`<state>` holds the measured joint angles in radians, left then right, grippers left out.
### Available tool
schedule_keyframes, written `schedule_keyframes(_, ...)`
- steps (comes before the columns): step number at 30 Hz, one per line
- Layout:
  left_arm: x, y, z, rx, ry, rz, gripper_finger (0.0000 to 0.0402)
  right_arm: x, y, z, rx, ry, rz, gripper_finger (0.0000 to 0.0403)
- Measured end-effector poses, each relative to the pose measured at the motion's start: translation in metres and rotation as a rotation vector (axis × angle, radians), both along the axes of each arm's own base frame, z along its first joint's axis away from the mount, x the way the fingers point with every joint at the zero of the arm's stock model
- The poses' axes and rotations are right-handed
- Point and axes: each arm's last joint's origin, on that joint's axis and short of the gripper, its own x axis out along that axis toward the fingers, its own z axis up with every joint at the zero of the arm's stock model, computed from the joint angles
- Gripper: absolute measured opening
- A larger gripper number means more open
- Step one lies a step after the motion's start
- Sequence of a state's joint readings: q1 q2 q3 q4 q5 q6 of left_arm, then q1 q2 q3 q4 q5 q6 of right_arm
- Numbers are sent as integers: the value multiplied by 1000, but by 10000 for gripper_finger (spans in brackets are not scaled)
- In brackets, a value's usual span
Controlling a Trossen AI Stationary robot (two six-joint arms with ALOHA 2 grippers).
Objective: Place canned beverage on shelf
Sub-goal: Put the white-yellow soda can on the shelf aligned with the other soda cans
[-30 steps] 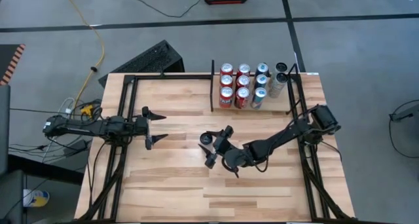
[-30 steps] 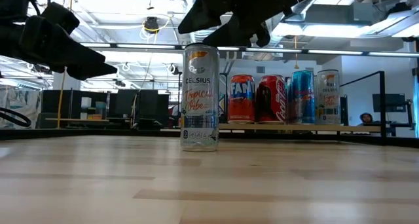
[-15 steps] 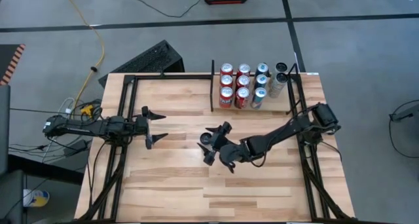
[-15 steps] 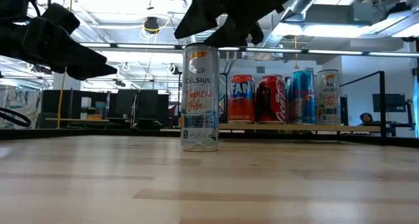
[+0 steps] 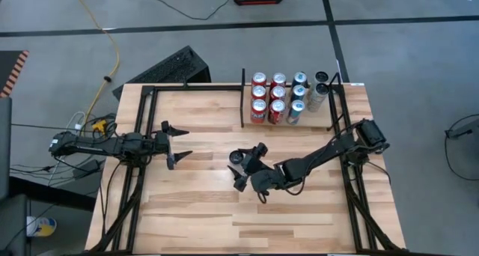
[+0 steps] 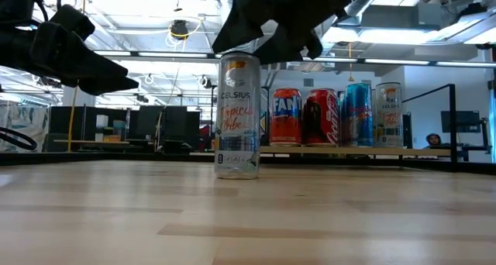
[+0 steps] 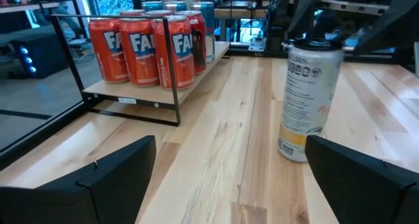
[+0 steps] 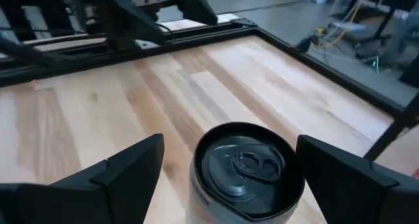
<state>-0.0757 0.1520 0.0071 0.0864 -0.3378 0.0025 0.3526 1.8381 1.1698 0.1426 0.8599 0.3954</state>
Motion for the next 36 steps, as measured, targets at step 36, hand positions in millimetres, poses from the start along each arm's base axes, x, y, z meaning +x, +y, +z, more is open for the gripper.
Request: schedule_keyframes(36,0,0,-2,-21,10,-11,377,2,1,-17,48,-21,-89,374)
